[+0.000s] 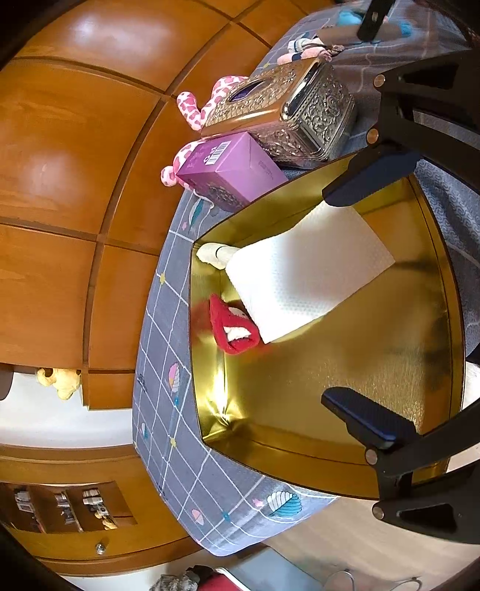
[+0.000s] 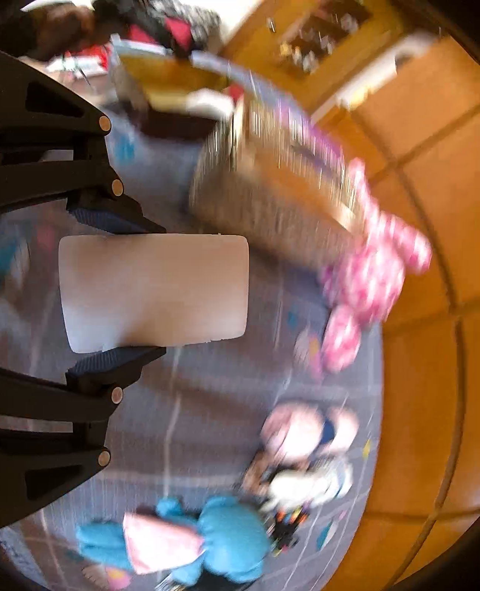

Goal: Organize soft objects
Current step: 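Carry the white pad to the gold tray and lower it with the right gripper, then move both tools back toward the pile of soft items on the bed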

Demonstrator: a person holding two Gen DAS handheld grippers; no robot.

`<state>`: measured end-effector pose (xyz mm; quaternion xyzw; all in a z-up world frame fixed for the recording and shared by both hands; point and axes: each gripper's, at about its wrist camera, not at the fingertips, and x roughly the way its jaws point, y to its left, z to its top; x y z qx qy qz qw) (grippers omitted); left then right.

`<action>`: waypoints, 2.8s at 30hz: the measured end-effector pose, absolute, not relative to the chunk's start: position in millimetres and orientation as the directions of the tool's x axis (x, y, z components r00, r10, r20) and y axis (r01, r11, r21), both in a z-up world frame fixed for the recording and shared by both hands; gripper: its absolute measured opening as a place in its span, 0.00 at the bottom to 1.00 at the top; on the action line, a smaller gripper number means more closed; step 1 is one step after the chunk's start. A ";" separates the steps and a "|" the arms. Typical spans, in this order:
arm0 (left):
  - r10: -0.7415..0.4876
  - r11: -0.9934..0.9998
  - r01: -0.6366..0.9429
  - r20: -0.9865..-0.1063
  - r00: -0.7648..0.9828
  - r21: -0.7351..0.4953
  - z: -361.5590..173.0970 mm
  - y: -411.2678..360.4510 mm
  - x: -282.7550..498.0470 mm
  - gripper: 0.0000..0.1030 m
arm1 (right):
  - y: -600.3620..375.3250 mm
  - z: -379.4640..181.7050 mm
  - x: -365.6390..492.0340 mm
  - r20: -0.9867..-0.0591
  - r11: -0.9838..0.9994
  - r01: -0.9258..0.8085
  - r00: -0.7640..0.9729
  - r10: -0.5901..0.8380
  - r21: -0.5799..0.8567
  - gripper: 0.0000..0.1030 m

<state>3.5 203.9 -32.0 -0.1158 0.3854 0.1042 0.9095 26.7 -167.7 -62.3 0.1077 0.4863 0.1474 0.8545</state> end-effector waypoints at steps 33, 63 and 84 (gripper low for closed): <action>0.216 0.890 -0.431 -0.698 0.683 -0.146 -23.0 279.0 -16.5 0.96 | 113.6 -55.5 98.4 -0.854 0.828 -0.536 0.343 0.391 0.165 0.57; 0.226 0.923 -0.374 -0.661 0.716 -0.090 -14.6 253.9 -19.2 0.96 | 84.7 -17.1 41.5 -0.694 0.847 -0.531 0.616 0.372 -0.017 0.64; 0.156 0.972 -0.233 -0.633 0.758 -0.039 -12.0 210.0 -21.6 0.96 | -30.5 34.0 25.8 -0.508 0.949 -0.315 0.813 0.283 0.023 0.82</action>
